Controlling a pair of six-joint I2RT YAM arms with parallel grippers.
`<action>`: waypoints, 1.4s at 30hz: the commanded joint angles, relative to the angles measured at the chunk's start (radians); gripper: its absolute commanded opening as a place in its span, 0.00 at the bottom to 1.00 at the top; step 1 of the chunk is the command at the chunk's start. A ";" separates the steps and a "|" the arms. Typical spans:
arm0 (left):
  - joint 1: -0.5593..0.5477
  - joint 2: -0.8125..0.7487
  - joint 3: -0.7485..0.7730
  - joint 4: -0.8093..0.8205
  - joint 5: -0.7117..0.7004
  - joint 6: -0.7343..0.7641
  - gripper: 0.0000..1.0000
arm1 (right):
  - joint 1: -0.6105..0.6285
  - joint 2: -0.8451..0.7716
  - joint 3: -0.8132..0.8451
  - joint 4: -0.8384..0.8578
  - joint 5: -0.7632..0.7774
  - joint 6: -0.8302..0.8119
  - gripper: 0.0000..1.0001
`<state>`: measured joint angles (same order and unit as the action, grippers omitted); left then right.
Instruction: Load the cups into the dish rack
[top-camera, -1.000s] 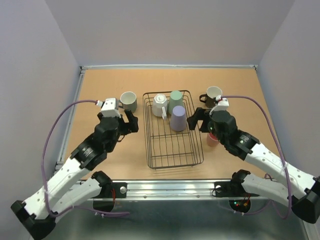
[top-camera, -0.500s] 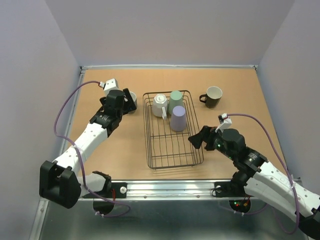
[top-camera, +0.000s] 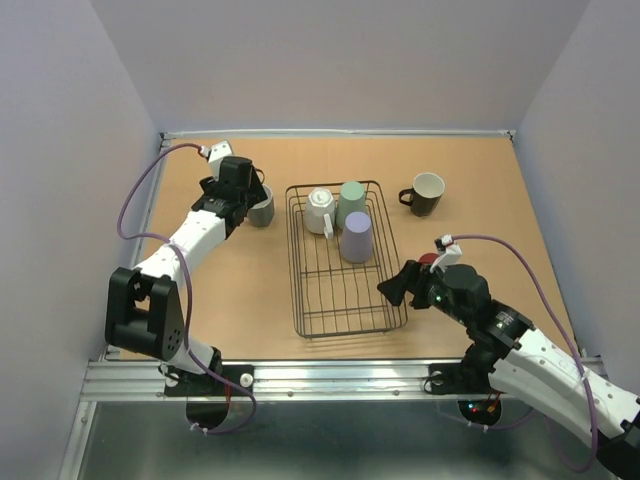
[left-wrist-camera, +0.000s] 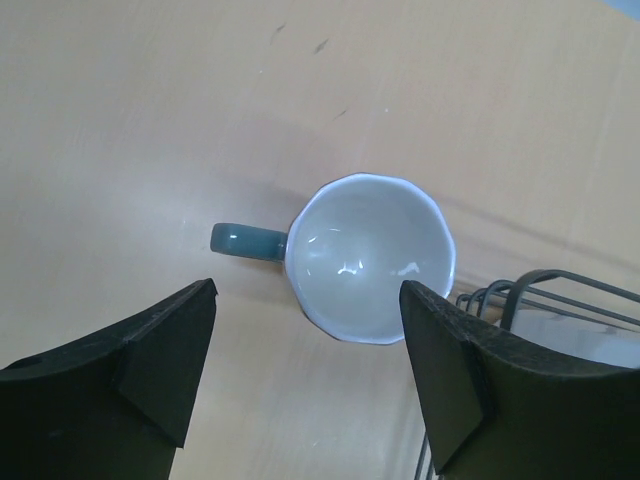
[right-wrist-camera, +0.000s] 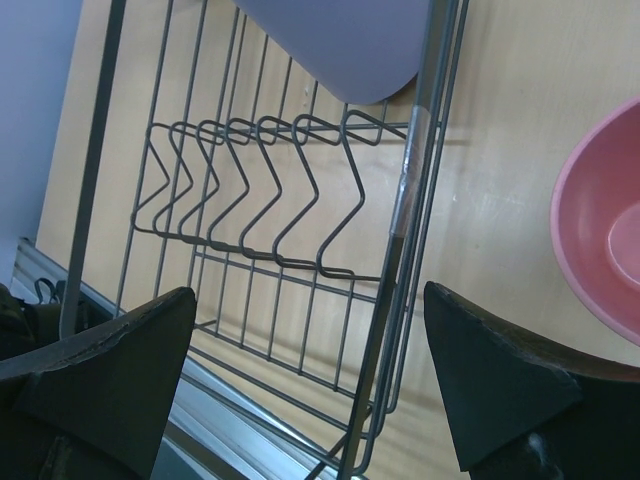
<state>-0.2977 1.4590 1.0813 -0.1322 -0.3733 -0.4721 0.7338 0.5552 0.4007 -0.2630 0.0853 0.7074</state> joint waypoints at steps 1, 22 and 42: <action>0.006 0.027 0.028 0.008 -0.004 -0.008 0.83 | -0.002 -0.017 -0.025 0.005 -0.002 -0.009 1.00; 0.019 0.153 -0.020 0.078 0.023 -0.033 0.59 | -0.002 -0.003 -0.028 -0.001 0.001 -0.011 1.00; 0.045 0.176 -0.031 0.112 0.102 -0.005 0.00 | -0.002 0.026 -0.022 0.001 0.014 -0.019 1.00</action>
<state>-0.2577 1.6367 1.0660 -0.0296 -0.3012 -0.4866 0.7334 0.5827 0.3820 -0.2810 0.0860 0.7036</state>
